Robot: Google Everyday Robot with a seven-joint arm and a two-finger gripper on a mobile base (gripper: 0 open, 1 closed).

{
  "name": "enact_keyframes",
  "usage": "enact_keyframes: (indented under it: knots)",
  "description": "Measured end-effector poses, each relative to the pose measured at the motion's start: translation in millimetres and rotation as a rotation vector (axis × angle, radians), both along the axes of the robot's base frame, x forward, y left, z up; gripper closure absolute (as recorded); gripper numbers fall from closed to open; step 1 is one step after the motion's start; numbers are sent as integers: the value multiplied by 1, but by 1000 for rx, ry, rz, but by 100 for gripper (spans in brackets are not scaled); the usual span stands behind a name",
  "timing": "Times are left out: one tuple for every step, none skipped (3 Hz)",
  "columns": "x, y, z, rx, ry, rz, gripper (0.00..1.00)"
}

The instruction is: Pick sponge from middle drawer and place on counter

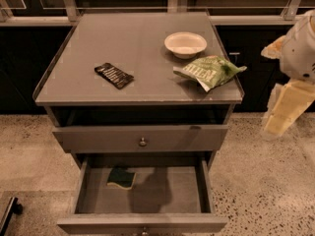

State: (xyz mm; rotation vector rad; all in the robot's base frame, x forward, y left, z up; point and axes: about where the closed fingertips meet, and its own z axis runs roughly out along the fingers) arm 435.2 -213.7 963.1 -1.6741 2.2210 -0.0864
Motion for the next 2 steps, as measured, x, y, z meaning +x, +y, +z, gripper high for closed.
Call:
enact_keyframes:
  knots:
    - [-26, 27, -25, 121, -30, -68, 0]
    - [-56, 75, -62, 263, -31, -121, 0]
